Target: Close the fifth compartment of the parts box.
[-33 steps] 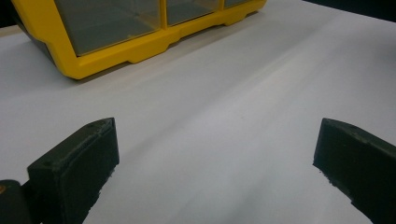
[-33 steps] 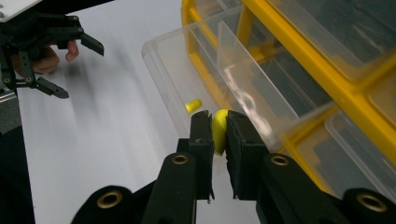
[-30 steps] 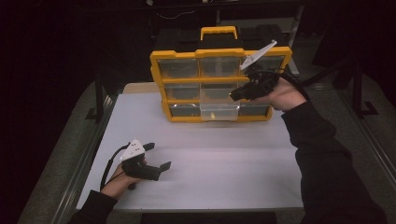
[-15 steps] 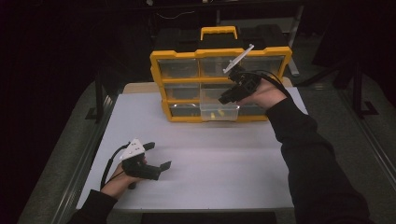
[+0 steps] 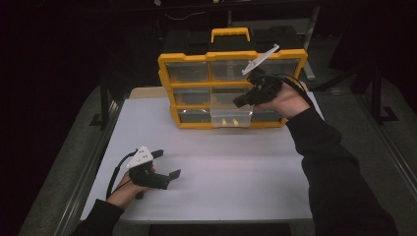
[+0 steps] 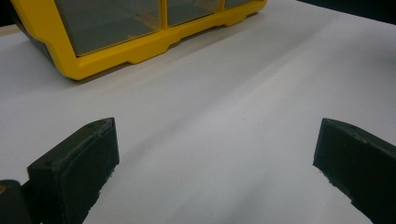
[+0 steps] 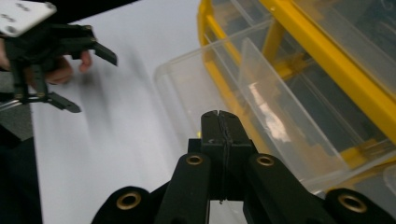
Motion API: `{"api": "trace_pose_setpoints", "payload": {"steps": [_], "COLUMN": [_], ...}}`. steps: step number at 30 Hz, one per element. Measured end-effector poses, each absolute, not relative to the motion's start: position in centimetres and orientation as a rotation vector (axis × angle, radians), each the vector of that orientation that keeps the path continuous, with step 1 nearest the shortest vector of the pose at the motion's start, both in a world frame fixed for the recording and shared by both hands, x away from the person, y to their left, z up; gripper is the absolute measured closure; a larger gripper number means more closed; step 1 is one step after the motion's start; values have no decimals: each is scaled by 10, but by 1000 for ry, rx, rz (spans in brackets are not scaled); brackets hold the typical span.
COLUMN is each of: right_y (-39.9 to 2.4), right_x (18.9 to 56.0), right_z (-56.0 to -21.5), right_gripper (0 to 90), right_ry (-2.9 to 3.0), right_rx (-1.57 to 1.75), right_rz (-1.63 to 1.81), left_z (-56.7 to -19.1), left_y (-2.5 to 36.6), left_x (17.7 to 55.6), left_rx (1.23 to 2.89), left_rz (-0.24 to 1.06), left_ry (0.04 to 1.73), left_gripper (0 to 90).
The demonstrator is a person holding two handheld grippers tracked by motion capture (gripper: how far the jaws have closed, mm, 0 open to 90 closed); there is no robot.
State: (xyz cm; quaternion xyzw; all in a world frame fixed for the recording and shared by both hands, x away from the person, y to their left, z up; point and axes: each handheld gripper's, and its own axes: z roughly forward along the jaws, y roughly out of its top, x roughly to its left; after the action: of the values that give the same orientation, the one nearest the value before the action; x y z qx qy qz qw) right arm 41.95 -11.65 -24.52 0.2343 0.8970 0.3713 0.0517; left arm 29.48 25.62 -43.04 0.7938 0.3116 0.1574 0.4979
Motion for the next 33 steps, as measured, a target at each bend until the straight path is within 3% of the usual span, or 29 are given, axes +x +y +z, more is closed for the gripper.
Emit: {"api": "trace_pose_setpoints", "payload": {"steps": [11, 33], "right_y": [-111, -107], "right_x": [398, 415], "right_z": [-258, -270], "right_gripper": [886, 889], "right_ry": [2782, 2724], "right_rx": [645, 695], "right_rz": [1149, 1127], "left_z": [-430, -429], "left_y": [253, 253], "left_x": [293, 293], "left_rx": [1930, 1929], "left_rz": [385, 389], "left_ry": [749, 748], "left_gripper": [0, 0]}}
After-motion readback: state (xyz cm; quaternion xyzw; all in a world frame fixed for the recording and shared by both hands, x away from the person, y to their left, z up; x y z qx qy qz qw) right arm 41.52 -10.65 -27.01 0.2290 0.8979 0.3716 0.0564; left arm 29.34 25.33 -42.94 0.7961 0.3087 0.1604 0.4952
